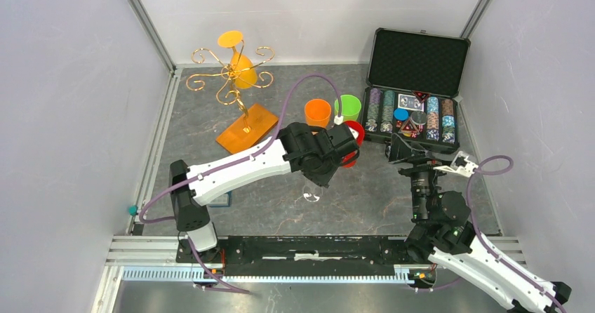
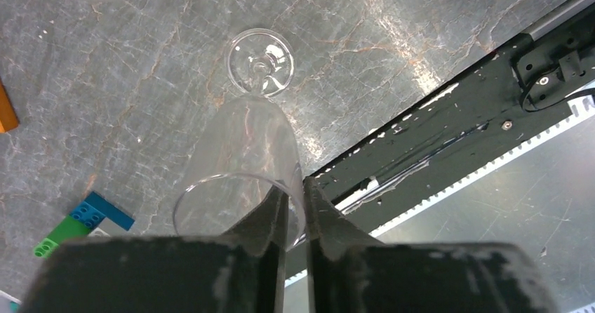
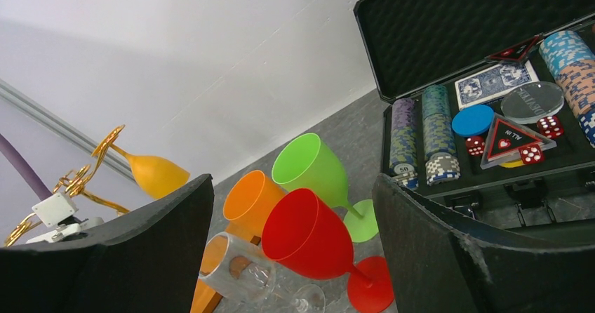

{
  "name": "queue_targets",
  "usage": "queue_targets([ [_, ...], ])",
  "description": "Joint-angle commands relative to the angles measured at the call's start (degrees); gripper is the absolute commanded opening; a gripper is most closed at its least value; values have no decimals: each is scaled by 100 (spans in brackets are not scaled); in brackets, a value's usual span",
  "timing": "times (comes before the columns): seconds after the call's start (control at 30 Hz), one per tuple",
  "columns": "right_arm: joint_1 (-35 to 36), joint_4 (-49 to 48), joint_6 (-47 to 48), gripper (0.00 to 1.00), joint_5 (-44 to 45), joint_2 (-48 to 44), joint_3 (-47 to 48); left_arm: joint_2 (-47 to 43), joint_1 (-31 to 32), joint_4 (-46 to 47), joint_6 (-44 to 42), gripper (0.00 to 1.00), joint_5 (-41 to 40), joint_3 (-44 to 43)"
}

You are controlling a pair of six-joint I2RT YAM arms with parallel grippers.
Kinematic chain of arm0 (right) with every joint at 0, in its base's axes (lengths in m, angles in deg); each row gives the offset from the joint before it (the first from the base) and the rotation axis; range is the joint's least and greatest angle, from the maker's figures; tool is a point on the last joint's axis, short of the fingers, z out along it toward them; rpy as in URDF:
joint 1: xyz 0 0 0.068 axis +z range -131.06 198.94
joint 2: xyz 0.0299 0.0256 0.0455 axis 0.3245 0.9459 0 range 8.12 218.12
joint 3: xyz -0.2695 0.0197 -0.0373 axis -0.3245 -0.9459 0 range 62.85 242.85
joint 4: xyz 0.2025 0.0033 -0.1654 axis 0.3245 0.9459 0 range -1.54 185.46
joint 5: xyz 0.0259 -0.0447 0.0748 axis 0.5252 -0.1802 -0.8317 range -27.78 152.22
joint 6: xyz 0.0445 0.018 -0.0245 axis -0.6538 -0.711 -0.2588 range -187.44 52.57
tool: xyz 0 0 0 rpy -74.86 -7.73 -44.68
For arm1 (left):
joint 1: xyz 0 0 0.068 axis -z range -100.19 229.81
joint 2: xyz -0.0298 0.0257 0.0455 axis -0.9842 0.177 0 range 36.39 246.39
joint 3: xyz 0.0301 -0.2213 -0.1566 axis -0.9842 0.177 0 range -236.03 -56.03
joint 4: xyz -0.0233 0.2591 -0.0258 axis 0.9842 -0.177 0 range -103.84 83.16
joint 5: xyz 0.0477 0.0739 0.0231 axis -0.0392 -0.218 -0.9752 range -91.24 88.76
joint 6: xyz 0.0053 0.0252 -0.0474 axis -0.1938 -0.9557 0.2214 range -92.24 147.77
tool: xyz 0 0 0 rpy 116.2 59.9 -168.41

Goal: Take the wine glass off the wine glass rack

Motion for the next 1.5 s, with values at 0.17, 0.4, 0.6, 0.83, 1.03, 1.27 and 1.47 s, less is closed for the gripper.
queue_targets([
  [0.17, 36, 47, 105, 87, 130, -123, -28, 5, 9, -89, -159, 40, -183, -623],
  [0.4, 35, 80, 88, 87, 100, -140, 23, -211, -81, -206, -437, 59, -291, -1495],
  [0.6, 35, 82, 78, 87, 78, -84, 39, -651, -692, 97, -866, 83, -389, -2400],
  [0.83, 35, 126, -7, 87, -62, 84, 75, -1323, -3075, 1714, -685, 100, 384, -1967],
  [1.03, 37, 199, -18, 87, -19, 114, 112, -1145, -5176, 2394, 323, 96, 1205, -1798],
  [1.27, 35, 315, -36, 87, 24, 225, 214, -624, -6298, 2993, 1490, 68, 1878, -1506],
  [1.47, 35, 363, -58, 87, 24, 284, 242, -525, -6312, 3398, 1947, 66, 1260, -1034],
])
